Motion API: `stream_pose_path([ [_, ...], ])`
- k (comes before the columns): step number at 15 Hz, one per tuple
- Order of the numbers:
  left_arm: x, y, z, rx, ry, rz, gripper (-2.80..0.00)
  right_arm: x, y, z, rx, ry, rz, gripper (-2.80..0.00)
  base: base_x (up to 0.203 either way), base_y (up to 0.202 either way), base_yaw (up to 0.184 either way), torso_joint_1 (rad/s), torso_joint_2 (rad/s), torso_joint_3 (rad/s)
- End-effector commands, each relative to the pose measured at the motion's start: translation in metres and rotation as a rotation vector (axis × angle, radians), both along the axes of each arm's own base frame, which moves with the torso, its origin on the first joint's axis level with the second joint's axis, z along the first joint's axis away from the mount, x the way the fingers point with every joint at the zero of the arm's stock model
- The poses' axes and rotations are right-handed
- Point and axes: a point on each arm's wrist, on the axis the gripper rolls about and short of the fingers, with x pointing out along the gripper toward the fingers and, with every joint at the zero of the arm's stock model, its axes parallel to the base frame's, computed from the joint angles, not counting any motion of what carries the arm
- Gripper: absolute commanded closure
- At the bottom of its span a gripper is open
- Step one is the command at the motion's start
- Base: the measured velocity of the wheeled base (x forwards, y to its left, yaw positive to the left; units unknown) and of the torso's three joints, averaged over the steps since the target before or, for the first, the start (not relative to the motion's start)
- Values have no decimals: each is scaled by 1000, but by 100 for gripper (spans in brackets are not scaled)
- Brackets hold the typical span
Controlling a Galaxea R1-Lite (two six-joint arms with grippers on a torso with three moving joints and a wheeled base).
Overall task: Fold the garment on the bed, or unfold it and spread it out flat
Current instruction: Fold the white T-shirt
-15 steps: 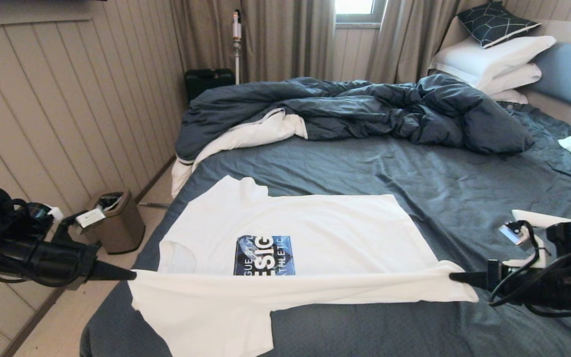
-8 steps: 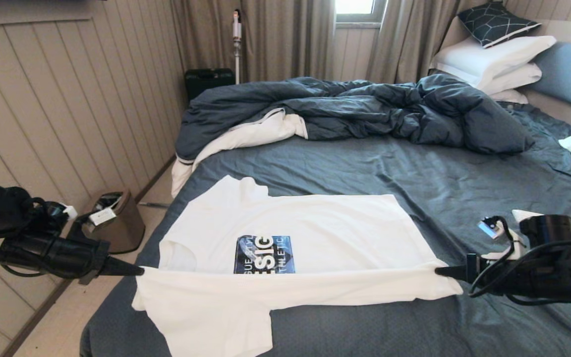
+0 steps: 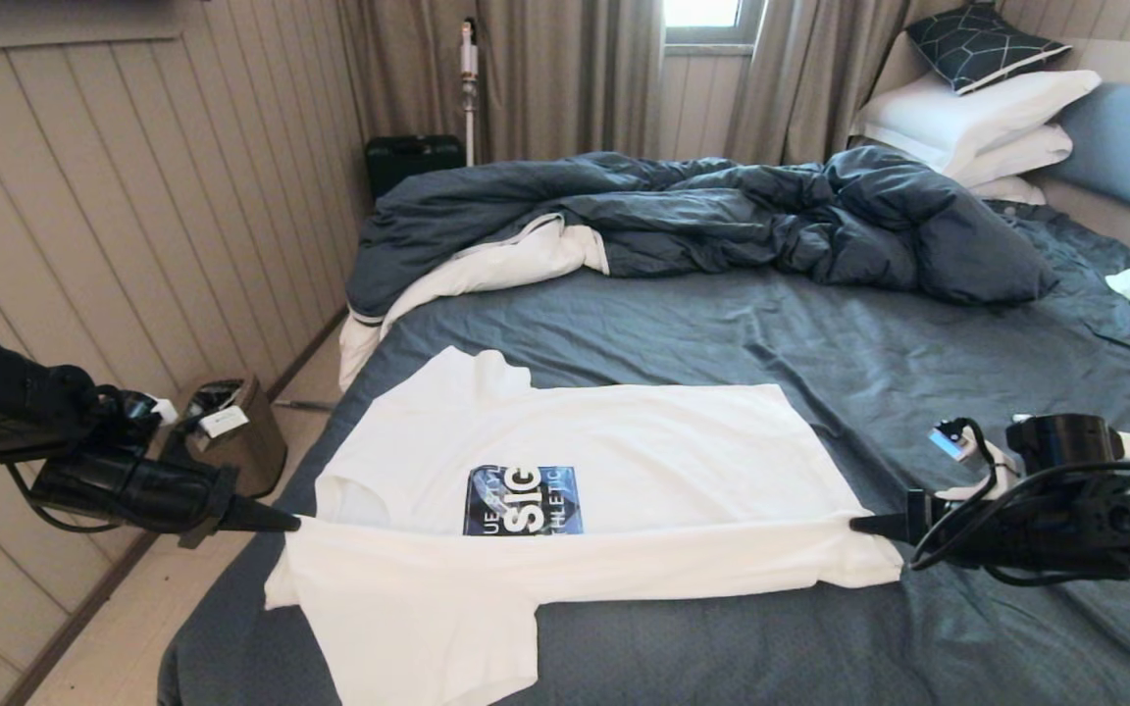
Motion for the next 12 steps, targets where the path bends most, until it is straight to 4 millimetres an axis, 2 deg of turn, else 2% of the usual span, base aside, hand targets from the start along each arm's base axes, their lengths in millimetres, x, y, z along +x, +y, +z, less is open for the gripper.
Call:
stream_pose_path([
  [1,1,0,-4,-7,12,-2,0,2,1,-2,-28,6,-18,-280,0,0,0,0,0,0],
  [2,2,0,-4,-7,11,-2,-280,3,1,-2,-34,6,-20,-280,0,0,0,0,0,0],
  [7,0,0,8,-9,3,23,-280,-1,-1,2,-40,-4,-32,-280,0,0,0,0,0,0],
  [9,-5,1,18,-6,-19,27,-280,-5,-1,11,-46,-25,-37,-280,0,0,0,0,0,0],
  [12,-10,5,26,-4,-34,41,-280,-10,-10,16,-52,-41,-67,-280,0,0,0,0,0,0],
])
